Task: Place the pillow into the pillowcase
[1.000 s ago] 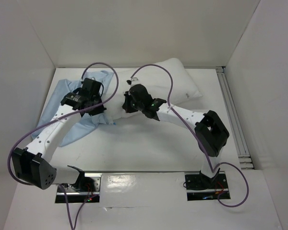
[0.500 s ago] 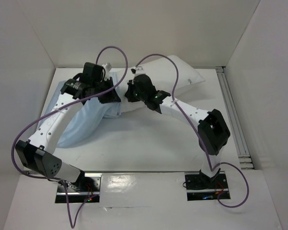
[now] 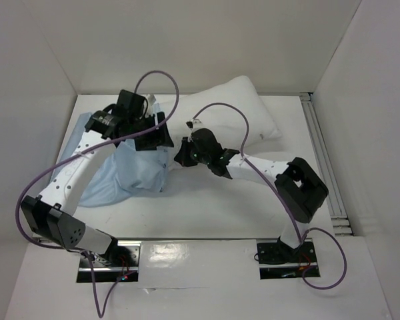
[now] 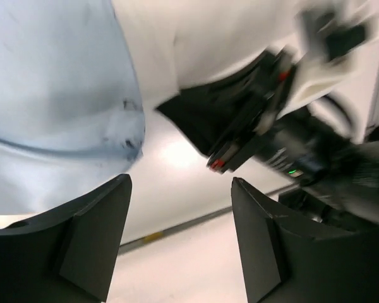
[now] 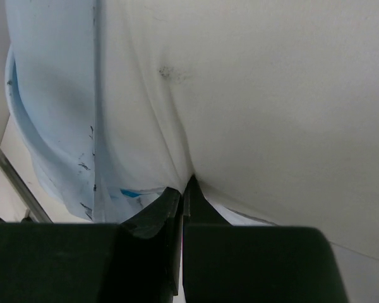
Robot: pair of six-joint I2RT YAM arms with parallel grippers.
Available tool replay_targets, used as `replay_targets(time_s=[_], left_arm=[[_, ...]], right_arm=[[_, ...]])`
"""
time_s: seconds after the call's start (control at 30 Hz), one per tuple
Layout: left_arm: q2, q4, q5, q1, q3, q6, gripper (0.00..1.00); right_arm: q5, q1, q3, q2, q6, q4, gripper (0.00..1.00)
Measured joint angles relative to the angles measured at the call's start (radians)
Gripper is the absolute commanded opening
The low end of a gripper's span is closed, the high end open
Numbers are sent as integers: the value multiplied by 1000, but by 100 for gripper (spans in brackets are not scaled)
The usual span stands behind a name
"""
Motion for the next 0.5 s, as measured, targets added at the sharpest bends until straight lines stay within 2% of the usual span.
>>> replay_targets(time_s=[0.13, 0.2, 0.33, 0.5], left_arm=[[50, -6, -57, 50, 183, 21, 70], [100, -7, -100, 85, 257, 30, 70], [284, -6, -195, 134, 398, 30, 74], [530, -11, -267, 138, 510, 28, 74]], right_arm=[[-2, 0, -21, -23, -1, 4, 0], [-3, 1, -26, -27, -5, 2, 0], [8, 8, -26, -29, -21, -1, 0], [27, 21, -25, -30, -40, -8, 0]])
